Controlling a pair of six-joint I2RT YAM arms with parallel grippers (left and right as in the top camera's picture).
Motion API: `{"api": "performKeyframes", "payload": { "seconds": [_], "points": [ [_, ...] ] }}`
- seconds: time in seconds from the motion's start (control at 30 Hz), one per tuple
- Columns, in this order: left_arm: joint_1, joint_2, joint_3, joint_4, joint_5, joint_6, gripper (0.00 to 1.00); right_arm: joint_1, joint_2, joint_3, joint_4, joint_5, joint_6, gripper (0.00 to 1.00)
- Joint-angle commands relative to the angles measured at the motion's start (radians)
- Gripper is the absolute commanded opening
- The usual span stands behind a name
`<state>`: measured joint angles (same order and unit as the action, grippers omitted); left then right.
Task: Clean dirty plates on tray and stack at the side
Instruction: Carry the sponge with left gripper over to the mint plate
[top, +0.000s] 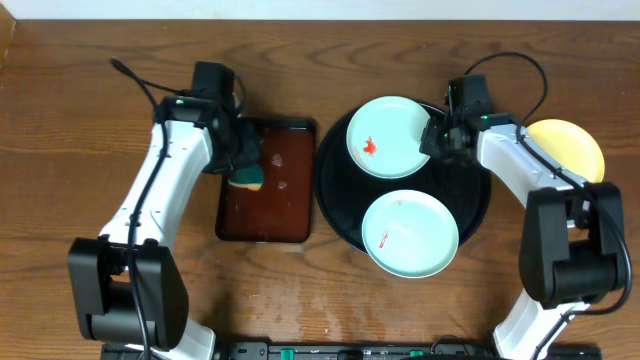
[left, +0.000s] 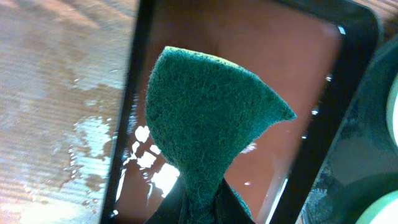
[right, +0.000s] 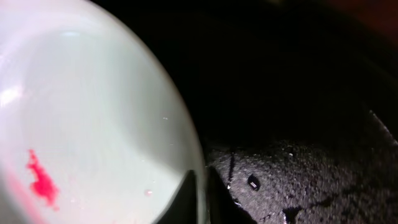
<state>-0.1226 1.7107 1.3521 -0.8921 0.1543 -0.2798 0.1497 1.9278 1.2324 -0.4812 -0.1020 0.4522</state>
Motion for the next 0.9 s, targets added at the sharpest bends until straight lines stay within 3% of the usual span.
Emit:
{"api": "performKeyframes", "payload": {
  "seconds": [0.0,0.1,0.17,0.33,0.6,0.73,0.87],
  "points": [
    [-0.041,-0.005,-0.007,0.011,-0.004,0.037,0.08,0.006,0.015,-0.004,0.004,-0.004,-0.032,0.32],
    [-0.06,-0.005,-0.006,0.014,-0.022,0.036,0.07,-0.007,-0.01,0.025,-0.005,-0.038,-0.154,0.46],
    [-0.066,-0.005,-0.007,0.02,-0.032,0.035,0.08,-0.017,-0.023,0.049,-0.028,-0.037,-0.18,0.48],
    [-0.067,-0.005,-0.006,0.055,-0.031,0.017,0.08,-0.04,-0.021,0.069,-0.028,-0.037,-0.254,0.38],
    [-0.068,-0.005,-0.006,0.125,-0.032,0.017,0.08,-0.035,0.041,0.067,0.023,-0.038,-0.308,0.32],
    [-0.074,-0.005,-0.006,0.137,-0.035,0.017,0.08,-0.032,0.076,0.067,0.037,-0.038,-0.308,0.2],
    [-0.08,-0.005,-0.006,0.158,-0.035,0.017,0.08,-0.03,0.094,0.064,0.041,-0.038,-0.308,0.21]
  ]
}}
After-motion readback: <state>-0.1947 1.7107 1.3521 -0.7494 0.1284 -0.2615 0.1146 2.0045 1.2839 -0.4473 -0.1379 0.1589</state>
